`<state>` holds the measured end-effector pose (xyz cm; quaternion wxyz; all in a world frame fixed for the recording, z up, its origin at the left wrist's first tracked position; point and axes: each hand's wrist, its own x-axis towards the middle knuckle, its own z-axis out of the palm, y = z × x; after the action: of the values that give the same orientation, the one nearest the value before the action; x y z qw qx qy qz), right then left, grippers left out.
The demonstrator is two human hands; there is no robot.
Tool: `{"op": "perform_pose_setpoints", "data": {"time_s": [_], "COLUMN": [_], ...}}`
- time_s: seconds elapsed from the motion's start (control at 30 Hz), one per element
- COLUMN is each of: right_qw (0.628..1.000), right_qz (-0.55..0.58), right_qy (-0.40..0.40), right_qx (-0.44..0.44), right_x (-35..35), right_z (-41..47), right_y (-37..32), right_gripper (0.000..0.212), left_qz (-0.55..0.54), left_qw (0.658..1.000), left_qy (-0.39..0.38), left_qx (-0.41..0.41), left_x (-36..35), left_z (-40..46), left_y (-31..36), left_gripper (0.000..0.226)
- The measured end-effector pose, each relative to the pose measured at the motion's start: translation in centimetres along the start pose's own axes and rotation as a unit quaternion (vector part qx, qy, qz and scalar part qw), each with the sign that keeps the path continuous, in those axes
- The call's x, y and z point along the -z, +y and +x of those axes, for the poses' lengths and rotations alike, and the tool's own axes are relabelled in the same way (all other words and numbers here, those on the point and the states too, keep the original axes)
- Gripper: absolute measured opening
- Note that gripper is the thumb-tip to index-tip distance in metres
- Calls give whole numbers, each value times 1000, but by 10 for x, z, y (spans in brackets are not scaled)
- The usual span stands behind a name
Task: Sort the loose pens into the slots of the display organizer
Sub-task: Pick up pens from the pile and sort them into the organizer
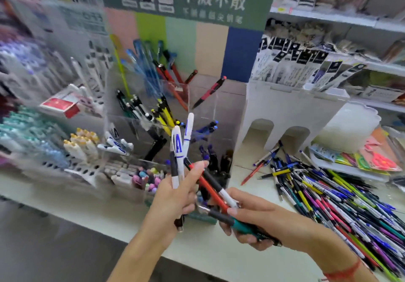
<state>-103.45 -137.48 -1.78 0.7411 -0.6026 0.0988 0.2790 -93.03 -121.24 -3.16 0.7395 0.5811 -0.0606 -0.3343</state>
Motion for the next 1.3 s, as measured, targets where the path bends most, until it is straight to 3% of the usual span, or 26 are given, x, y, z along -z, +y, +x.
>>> {"op": "perform_pose_setpoints", "data": {"time_s": [0.07, 0.17, 0.33, 0.47, 0.63, 0.8, 0.97, 1.07, 1.17, 1.3], "right_qw": [999, 999, 995, 981, 949, 922, 856, 788, 705, 631], "right_qz": [-15, -26, -75, -71, -12, 150, 120, 102, -100, -405], "right_qy": [-22, -10, 71, 176, 308, 343, 473, 551, 616, 576], "right_qx": [-18, -31, 2, 39, 66, 101, 168, 254, 337, 326], "right_x": [-11, -29, -54, -77, -103, -119, -127, -115, -97, -75], "right_z": [14, 40, 85, 116, 157, 176, 184, 175, 164, 179], "right_y": [-12, -28, -50, -59, -58, -63, -66, -77, -97, -126], "right_gripper": [34, 19, 16, 23, 19, 28, 27, 26, 20, 18], "left_qz": [7, 3, -49, -112, -134, -129, -147, -197, -221, -202], "left_qw": [1000, 999, 997, 990, 987, 988, 986, 976, 970, 975], "left_qy": [-12, -19, 39, 79, 89, 76, 82, 91, 104, 97], "left_qx": [11, 32, 35, 17, 28, 47, 23, 0, -10, 6], "left_x": [21, 51, 97, 130, 159, 172, 170, 177, 191, 196], "left_z": [0, 5, 16, 25, 32, 38, 39, 43, 49, 53], "left_y": [13, 28, 44, 45, 48, 53, 56, 62, 66, 62], "left_gripper": [49, 36, 26, 31, 37, 42, 30, 31, 30, 28]}}
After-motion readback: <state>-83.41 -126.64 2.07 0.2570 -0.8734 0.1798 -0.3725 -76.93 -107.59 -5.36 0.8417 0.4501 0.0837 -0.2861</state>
